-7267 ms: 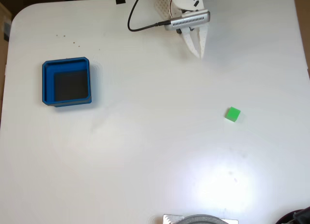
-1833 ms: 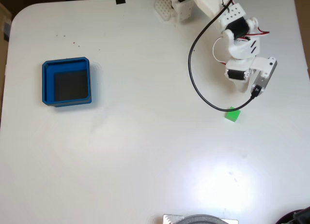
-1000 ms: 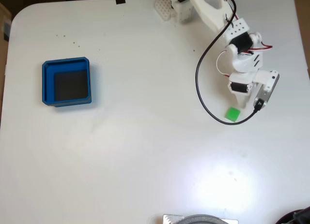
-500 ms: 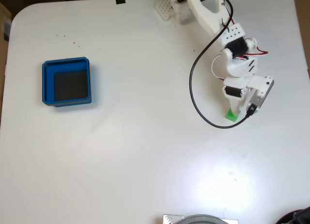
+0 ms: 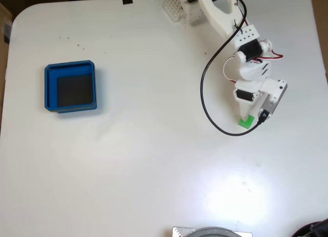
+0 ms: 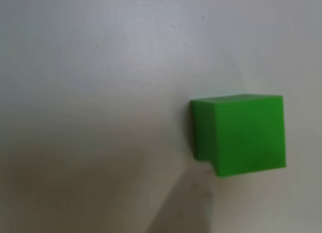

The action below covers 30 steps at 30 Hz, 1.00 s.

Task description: Pick up green cube and drop it in the blue box

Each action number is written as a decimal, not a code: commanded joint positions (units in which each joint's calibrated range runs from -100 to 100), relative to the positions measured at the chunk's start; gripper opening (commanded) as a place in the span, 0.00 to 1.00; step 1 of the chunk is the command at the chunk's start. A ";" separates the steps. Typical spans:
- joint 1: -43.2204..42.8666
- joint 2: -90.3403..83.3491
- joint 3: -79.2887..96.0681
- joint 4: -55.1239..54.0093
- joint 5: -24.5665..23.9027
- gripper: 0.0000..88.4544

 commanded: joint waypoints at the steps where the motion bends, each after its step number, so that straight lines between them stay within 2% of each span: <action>1: 0.62 -0.64 -3.70 0.44 -0.15 0.28; 30: 0.62 -0.64 -4.15 0.12 0.24 0.28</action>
